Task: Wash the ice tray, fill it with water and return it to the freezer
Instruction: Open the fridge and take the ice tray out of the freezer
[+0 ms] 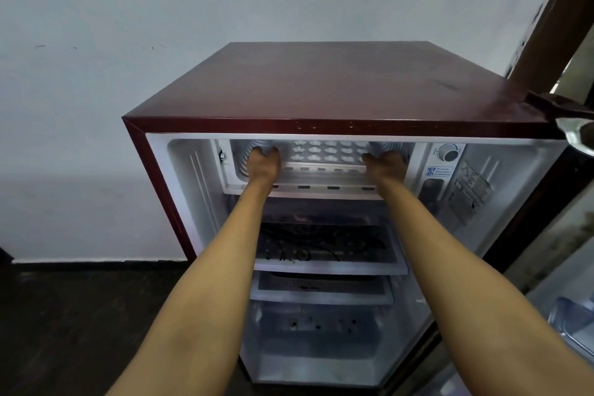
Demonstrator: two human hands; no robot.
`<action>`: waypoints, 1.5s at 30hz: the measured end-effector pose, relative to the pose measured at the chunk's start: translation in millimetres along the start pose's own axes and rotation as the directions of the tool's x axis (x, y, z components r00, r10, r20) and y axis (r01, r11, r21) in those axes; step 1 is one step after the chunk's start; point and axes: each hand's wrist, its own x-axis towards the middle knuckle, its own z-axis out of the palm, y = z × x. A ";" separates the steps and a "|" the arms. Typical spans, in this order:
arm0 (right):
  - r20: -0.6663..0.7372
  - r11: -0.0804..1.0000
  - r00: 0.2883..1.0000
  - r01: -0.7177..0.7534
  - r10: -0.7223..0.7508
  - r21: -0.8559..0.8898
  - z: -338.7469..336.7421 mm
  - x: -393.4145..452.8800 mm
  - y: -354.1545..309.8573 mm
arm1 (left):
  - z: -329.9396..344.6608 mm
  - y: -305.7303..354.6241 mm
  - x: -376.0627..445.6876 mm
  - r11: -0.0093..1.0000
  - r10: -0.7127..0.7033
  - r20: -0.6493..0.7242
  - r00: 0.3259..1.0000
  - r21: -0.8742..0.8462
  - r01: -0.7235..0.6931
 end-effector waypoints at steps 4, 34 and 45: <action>-0.012 1.000 1.000 -0.017 0.017 0.007 2.7 8.9 3.6 | 5.7 0.0 7.1 0.997 -0.062 0.013 0.998 -0.046 0.062; 0.000 0.869 0.988 -0.135 0.153 0.476 16.0 30.8 20.4 | 14.8 -15.8 25.5 0.992 -0.087 -0.117 0.989 -0.103 0.075; -0.047 0.843 0.973 -0.169 0.224 0.510 16.8 28.4 14.6 | 11.0 -20.7 23.0 0.988 -0.035 -0.089 0.995 -0.153 0.021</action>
